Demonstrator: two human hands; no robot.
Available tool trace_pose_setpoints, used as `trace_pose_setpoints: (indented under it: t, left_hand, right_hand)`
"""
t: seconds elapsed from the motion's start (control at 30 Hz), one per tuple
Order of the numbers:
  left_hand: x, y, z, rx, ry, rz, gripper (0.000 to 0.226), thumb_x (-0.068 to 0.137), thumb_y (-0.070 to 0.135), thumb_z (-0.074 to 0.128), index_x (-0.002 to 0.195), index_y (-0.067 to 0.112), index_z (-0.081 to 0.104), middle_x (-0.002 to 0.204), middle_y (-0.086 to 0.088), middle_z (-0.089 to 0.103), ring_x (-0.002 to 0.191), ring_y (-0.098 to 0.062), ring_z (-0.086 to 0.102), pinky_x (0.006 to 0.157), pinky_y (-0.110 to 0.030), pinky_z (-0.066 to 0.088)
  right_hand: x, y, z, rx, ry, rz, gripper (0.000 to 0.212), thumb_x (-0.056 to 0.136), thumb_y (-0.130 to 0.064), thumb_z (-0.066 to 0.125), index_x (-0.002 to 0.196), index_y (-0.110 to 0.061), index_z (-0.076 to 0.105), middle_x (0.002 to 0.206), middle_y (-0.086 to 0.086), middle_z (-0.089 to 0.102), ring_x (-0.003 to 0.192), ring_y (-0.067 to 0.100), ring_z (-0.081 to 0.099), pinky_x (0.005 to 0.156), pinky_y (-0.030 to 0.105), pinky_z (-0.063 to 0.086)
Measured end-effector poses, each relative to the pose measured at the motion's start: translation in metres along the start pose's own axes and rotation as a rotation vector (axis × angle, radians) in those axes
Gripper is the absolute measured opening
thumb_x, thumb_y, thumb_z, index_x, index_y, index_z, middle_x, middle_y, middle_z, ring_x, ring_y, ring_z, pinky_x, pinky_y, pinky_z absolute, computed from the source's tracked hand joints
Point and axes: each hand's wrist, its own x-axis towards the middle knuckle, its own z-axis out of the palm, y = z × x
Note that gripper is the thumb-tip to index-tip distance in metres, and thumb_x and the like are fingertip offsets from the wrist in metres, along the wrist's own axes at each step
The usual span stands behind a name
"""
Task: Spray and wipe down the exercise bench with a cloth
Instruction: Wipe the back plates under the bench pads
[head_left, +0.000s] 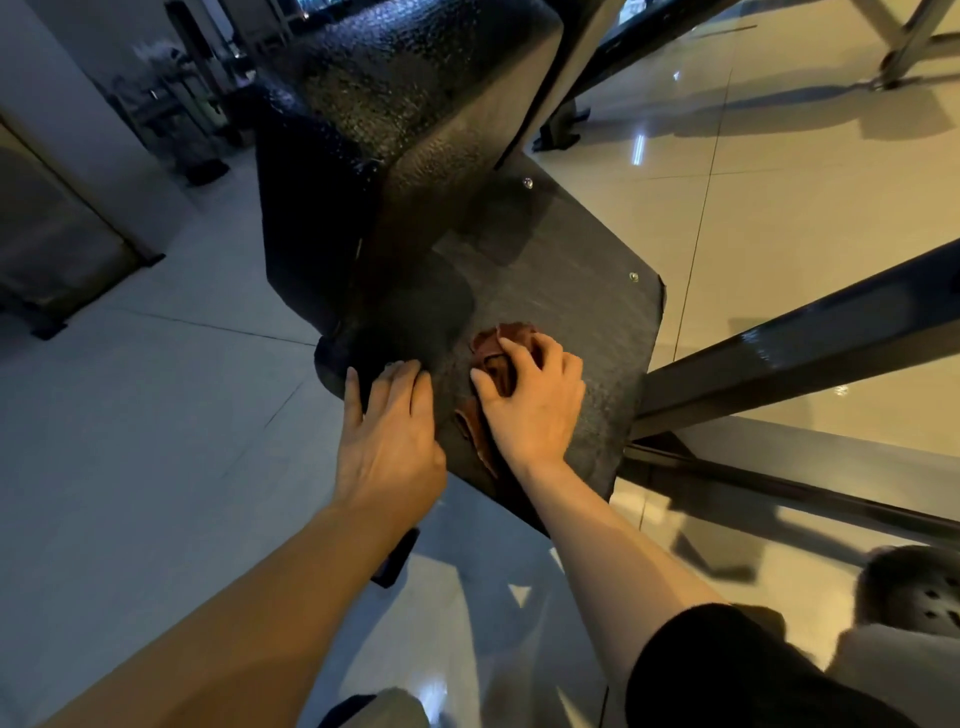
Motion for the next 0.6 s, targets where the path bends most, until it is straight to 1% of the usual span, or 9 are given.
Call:
trace_pose_setpoints:
  t: [0.03, 0.1, 0.17, 0.2, 0.27, 0.33, 0.43, 0.5, 0.6]
  left_hand:
    - [0.0, 0.0, 0.001, -0.002, 0.0, 0.007, 0.066, 0.087, 0.02, 0.055, 0.147, 0.01, 0.03, 0.152, -0.005, 0.03, 0.146, -0.02, 0.017, 0.119, -0.048, -0.006]
    - [0.002, -0.001, 0.002, 0.019, 0.001, 0.022, 0.067, 0.087, 0.02, 0.056, 0.147, 0.009, 0.028, 0.153, -0.006, 0.03, 0.146, -0.021, 0.017, 0.119, -0.049, -0.004]
    - [0.003, -0.003, 0.003, 0.035, 0.023, 0.04, 0.066, 0.085, 0.019, 0.059, 0.145, 0.007, 0.033, 0.149, -0.009, 0.036, 0.144, -0.023, 0.023, 0.119, -0.051, 0.0]
    - [0.004, -0.004, 0.003, 0.034, 0.047, 0.052, 0.065, 0.082, 0.018, 0.062, 0.142, 0.006, 0.038, 0.145, -0.011, 0.042, 0.141, -0.025, 0.029, 0.118, -0.052, 0.005]
    - [0.005, -0.009, 0.005, 0.035, 0.088, 0.068, 0.065, 0.076, 0.016, 0.067, 0.135, 0.001, 0.047, 0.135, -0.016, 0.051, 0.133, -0.03, 0.042, 0.116, -0.056, 0.016]
    - [0.008, -0.016, 0.006, 0.049, 0.133, 0.063, 0.06, 0.073, 0.017, 0.065, 0.128, -0.003, 0.053, 0.126, -0.021, 0.056, 0.124, -0.037, 0.05, 0.111, -0.059, 0.026]
    - [0.011, -0.022, 0.006, 0.069, 0.169, 0.074, 0.052, 0.076, 0.019, 0.058, 0.123, -0.004, 0.057, 0.123, -0.024, 0.056, 0.12, -0.039, 0.051, 0.109, -0.061, 0.027]
    - [0.013, -0.019, 0.008, 0.087, 0.136, 0.108, 0.057, 0.075, 0.016, 0.065, 0.127, -0.004, 0.054, 0.127, -0.021, 0.055, 0.124, -0.037, 0.05, 0.112, -0.059, 0.023]
    - [0.015, -0.005, 0.012, 0.091, 0.075, 0.167, 0.067, 0.069, 0.015, 0.077, 0.129, -0.004, 0.053, 0.129, -0.019, 0.055, 0.126, -0.033, 0.05, 0.113, -0.057, 0.023]
  right_hand:
    - [-0.001, 0.009, 0.003, -0.015, -0.027, -0.01, 0.05, 0.086, -0.042, 0.064, 0.132, -0.024, 0.058, 0.147, 0.007, 0.041, 0.133, 0.03, 0.033, 0.107, 0.044, 0.033]
    - [-0.003, 0.016, 0.01, 0.105, -0.134, -0.002, 0.057, 0.092, -0.039, 0.059, 0.145, -0.028, 0.042, 0.159, 0.01, 0.022, 0.145, 0.03, 0.018, 0.117, 0.05, 0.022]
    - [-0.003, 0.01, 0.018, 0.195, -0.168, 0.038, 0.065, 0.094, -0.044, 0.055, 0.151, -0.033, 0.026, 0.163, 0.008, 0.008, 0.149, 0.028, 0.006, 0.121, 0.05, 0.014]
    - [-0.001, 0.0, 0.022, 0.202, -0.166, 0.042, 0.065, 0.095, -0.048, 0.052, 0.152, -0.035, 0.024, 0.163, 0.007, 0.004, 0.149, 0.027, 0.003, 0.121, 0.048, 0.013]
    - [0.007, -0.024, 0.03, 0.234, -0.174, -0.034, 0.059, 0.097, -0.047, 0.049, 0.151, -0.032, 0.029, 0.163, 0.009, 0.005, 0.149, 0.029, 0.002, 0.121, 0.047, 0.014]
    - [0.014, -0.046, 0.04, 0.263, -0.209, -0.191, 0.05, 0.1, -0.037, 0.046, 0.148, -0.026, 0.037, 0.161, 0.012, 0.01, 0.149, 0.031, 0.007, 0.119, 0.049, 0.02]
    - [0.02, -0.048, 0.048, 0.173, -0.209, -0.318, 0.044, 0.102, -0.031, 0.044, 0.145, -0.026, 0.043, 0.16, 0.013, 0.018, 0.147, 0.033, 0.015, 0.117, 0.05, 0.025]
    - [0.018, -0.027, 0.046, 0.147, -0.153, -0.266, 0.043, 0.102, -0.03, 0.042, 0.144, -0.026, 0.045, 0.159, 0.011, 0.021, 0.147, 0.031, 0.018, 0.119, 0.049, 0.023]
    - [0.009, 0.026, 0.031, 0.14, -0.02, 0.068, 0.041, 0.102, -0.029, 0.044, 0.143, -0.028, 0.047, 0.16, 0.002, 0.022, 0.147, 0.023, 0.019, 0.12, 0.043, 0.022]
